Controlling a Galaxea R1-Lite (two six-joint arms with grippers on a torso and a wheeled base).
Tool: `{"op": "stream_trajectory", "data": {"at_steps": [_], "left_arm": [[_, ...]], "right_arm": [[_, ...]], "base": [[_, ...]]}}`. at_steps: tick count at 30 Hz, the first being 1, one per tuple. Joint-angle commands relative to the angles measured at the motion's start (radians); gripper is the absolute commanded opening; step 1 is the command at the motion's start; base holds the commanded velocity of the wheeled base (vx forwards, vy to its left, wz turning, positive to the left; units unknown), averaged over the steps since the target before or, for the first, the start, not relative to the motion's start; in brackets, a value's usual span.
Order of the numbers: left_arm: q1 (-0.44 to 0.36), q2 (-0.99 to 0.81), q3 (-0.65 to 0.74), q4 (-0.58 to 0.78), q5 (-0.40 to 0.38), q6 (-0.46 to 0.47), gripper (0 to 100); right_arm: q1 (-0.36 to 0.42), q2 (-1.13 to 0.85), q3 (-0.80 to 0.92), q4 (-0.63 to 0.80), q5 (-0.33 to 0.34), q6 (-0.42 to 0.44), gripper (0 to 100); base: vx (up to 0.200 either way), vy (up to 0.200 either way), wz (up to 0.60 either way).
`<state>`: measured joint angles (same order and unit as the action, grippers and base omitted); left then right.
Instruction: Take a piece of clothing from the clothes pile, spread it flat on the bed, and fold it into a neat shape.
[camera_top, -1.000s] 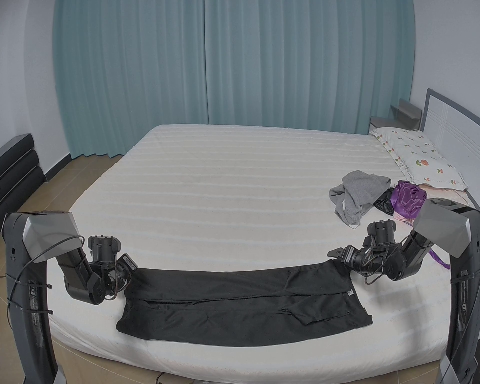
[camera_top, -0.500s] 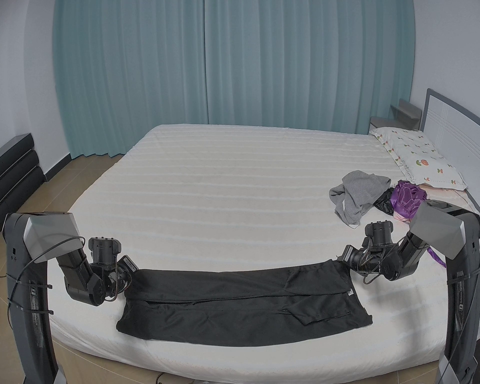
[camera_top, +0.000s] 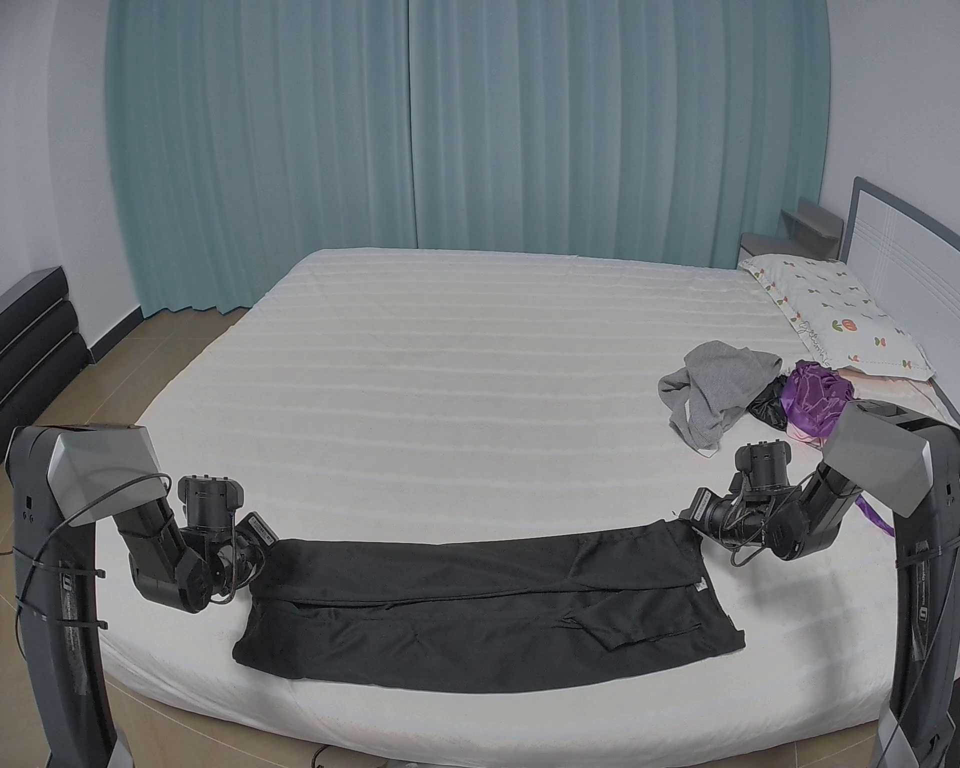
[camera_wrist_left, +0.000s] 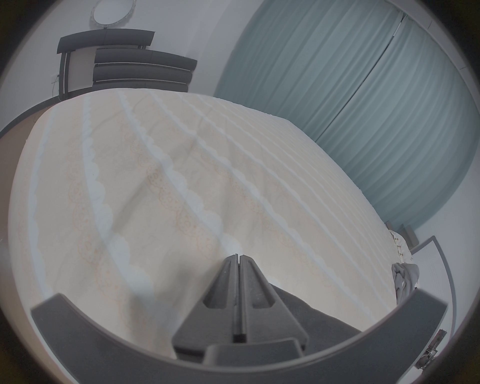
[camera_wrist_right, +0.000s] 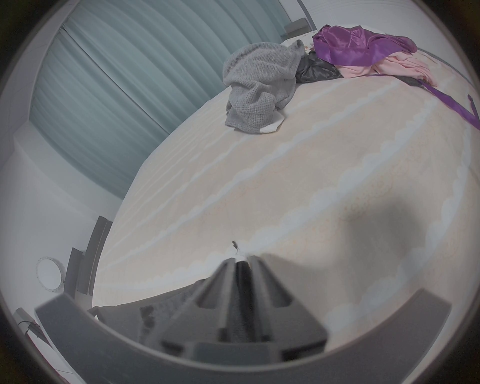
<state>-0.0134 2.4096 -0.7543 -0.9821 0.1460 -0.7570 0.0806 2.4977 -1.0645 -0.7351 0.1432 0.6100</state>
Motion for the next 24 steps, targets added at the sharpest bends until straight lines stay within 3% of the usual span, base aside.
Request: {"op": "stream_trajectory", "data": {"at_steps": [1, 2, 10, 15, 19, 24], "left_arm": [[0.0, 0.0, 0.013, 0.0, -0.005, -0.001, 0], [-0.002, -0.003, 0.016, -0.001, -0.006, -0.001, 100], [0.001, -0.009, 0.018, 0.0, -0.017, -0.056, 100], [0.006, -0.015, 0.021, -0.003, -0.048, -0.079, 100], [0.006, -0.023, 0.036, -0.004, -0.051, -0.09, 100], [0.006, -0.027, 0.036, -0.004, -0.052, -0.097, 100]], "right_arm": [[-0.001, 0.0, 0.009, -0.003, 0.004, 0.002, 100], [-0.001, -0.003, 0.012, -0.003, 0.006, 0.002, 100], [0.007, -0.135, 0.095, -0.096, 0.047, 0.002, 100], [0.034, -0.172, 0.092, -0.083, 0.062, -0.022, 100], [0.067, -0.191, 0.097, 0.003, 0.147, -0.101, 100], [0.085, -0.123, 0.092, 0.006, 0.154, -0.15, 100]], "base": [[0.0, 0.0, 0.0], [0.0, 0.0, 0.0], [0.0, 0.0, 0.0], [0.0, 0.0, 0.0], [0.0, 0.0, 0.0], [0.0, 0.0, 0.0]]}}
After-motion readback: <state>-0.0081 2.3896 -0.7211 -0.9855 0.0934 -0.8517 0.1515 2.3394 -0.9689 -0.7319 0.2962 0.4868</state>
